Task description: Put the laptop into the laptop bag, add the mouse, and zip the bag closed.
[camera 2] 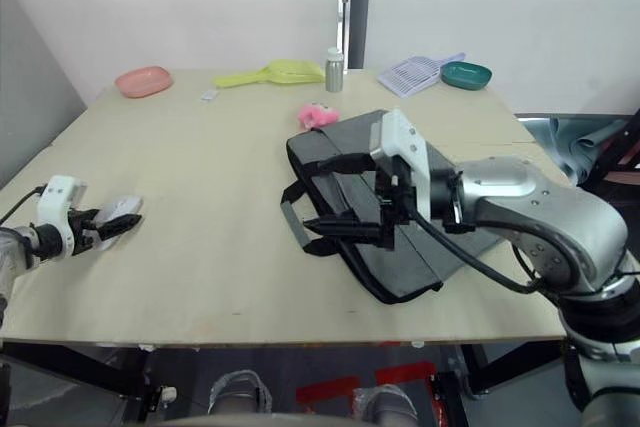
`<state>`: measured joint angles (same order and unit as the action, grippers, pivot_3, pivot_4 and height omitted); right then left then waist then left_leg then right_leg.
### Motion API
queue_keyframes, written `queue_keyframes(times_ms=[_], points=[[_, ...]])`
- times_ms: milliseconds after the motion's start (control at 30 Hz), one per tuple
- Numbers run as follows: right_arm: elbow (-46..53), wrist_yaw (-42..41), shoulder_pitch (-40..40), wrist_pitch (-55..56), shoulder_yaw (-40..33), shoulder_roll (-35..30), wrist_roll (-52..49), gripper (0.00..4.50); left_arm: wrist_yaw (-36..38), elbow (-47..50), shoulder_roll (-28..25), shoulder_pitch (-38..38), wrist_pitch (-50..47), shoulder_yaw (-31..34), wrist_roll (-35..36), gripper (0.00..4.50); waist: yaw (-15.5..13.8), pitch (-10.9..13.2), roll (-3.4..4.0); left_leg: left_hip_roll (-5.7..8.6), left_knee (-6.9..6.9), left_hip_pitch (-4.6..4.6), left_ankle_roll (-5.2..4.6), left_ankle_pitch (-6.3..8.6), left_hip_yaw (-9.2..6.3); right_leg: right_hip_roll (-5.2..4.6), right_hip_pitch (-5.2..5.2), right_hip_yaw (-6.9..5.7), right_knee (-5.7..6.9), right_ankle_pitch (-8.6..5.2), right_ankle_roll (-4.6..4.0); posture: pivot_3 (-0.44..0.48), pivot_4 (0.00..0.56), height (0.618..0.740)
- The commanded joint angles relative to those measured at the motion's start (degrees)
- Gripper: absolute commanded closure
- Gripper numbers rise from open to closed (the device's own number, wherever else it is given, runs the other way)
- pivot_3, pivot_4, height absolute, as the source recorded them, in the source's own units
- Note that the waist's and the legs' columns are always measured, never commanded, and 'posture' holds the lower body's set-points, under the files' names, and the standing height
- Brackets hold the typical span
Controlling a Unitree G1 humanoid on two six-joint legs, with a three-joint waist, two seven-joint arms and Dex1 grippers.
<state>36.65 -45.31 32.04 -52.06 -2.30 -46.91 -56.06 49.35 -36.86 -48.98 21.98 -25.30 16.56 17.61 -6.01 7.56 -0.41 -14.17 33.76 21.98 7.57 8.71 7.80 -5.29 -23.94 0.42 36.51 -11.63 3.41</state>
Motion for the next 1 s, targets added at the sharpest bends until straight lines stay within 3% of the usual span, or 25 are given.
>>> queue_keyframes(times_ms=[33, 233, 433, 600, 700, 867, 1000], points=[[1.6, 1.3, 0.2, 0.0, -2.1, -0.4, -1.5, 0.0, -0.1, -2.9, -1.0, 0.4, 2.2, -0.7, -2.0, 0.05, 0.0, 0.0, 0.0, 0.0, 0.03, -0.01, 0.0, 0.0, 0.0, 0.0, 0.01, 0.0, 0.02, 0.0, 0.0, 0.0, 0.15, 0.74], [1.7, 2.3, 0.2, 0.2, -1.8, -0.5, -1.7, 0.0, 1.2, -4.7, -1.4, -0.5, 4.6, -1.0, -2.5, 0.05, 0.3, 0.0, 0.03, 0.0, 0.05, -0.08, 0.03, -0.01, -0.01, 0.0, 0.0, 0.04, 0.18, -0.01, 0.01, 0.0, 0.15, 0.74], [1.5, 2.0, 0.0, 0.3, -1.7, -1.0, -1.4, 0.0, 2.5, -3.4, -2.4, -0.4, 4.0, 0.1, -1.4, 1.64, 0.3, 0.0, 0.04, 0.01, 0.06, -0.05, 0.06, -0.02, 0.0, 0.0, -0.02, 0.05, 0.15, -0.01, 0.01, 0.0, 0.15, 0.74], [1.4, 3.4, -1.3, -0.7, -2.3, -1.4, -2.3, 0.0, 9.9, 4.8, -5.1, -1.2, 0.1, -0.4, 1.5, 1.64, 0.2, 0.0, 0.03, 0.0, 0.04, 0.04, 0.07, -0.01, -0.03, 0.0, -0.05, 0.01, 0.07, -0.02, 0.0, 0.0, 0.15, 0.74], [-0.1, 11.3, -1.4, -4.9, -1.8, 0.6, -3.2, 0.0, 19.6, 17.0, -7.9, -4.7, -2.5, -1.9, 5.2, 1.64, 0.2, 0.0, -0.05, -0.01, 0.02, 0.05, 0.07, -0.01, -0.04, 0.0, -0.07, 0.0, 0.05, -0.02, 0.0, 0.0, 0.15, 0.74], [-5.8, 26.3, 0.6, -13.9, -1.3, 6.6, -3.2, 0.0, 25.1, 32.1, -10.1, -4.1, -10.9, -3.5, 11.5, 1.64, 0.1, 0.0, 0.0, 0.01, 0.0, 0.0, 0.11, -0.03, -0.04, 0.0, -0.07, 0.0, 0.12, -0.03, -0.01, 0.0, 0.15, 0.74], [-8.7, 31.7, 0.9, -17.3, 1.6, 9.3, 1.6, 0.0, 26.2, 38.4, -9.4, -1.3, -12.5, -5.9, 13.6, 1.64, 0.2, 0.1, 0.11, 0.02, -0.03, 0.05, 0.16, -0.05, -0.01, 0.0, -0.15, 0.02, 0.12, -0.03, -0.01, 0.0, 0.15, 0.74]])
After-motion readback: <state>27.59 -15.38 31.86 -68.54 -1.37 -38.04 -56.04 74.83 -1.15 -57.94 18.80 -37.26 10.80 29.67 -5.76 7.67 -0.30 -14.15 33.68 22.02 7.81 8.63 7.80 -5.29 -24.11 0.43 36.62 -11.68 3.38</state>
